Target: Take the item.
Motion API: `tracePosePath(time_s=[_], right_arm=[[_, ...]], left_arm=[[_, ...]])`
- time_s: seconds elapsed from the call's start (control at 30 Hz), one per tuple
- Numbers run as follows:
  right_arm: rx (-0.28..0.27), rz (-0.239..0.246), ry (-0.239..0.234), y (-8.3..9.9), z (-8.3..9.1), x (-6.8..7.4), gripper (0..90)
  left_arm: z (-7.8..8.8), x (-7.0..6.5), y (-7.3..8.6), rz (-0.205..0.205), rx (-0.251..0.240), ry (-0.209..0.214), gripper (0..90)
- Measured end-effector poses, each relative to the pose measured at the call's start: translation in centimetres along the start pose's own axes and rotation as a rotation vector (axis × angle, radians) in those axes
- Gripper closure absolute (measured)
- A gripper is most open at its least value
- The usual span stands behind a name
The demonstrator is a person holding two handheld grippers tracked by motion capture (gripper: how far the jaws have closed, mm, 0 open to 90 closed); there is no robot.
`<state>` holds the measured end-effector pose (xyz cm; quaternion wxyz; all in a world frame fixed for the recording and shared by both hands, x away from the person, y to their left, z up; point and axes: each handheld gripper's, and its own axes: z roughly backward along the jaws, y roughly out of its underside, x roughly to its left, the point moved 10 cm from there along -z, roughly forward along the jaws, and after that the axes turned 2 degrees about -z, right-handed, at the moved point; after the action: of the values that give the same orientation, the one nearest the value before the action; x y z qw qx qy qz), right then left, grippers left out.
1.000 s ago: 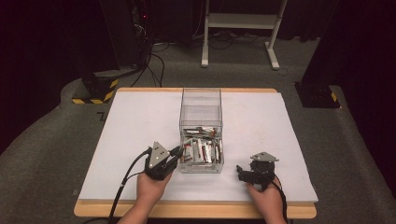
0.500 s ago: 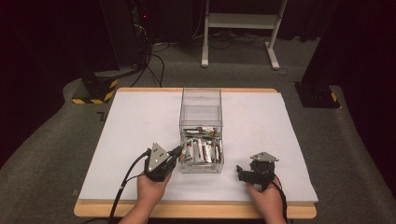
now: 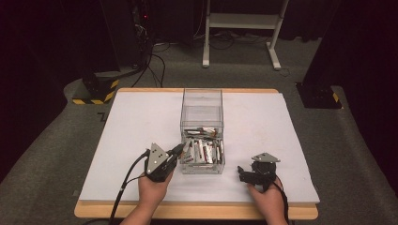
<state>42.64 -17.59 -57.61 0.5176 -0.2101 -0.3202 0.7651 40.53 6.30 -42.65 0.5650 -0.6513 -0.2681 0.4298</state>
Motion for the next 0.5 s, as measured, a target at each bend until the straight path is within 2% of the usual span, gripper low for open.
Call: tracePosePath(time_s=[0.2,0.5], right_arm=[[0.0,0.001,0.0,0.0,0.0,-0.01,11.7],[0.0,0.002,0.001,0.0,0.0,-0.01,11.7]], left_arm=[[0.02,-0.15,-0.16,-0.007,-0.012,0.007,90.0],[0.23,0.04,-0.95,0.008,-0.034,0.013,90.0]])
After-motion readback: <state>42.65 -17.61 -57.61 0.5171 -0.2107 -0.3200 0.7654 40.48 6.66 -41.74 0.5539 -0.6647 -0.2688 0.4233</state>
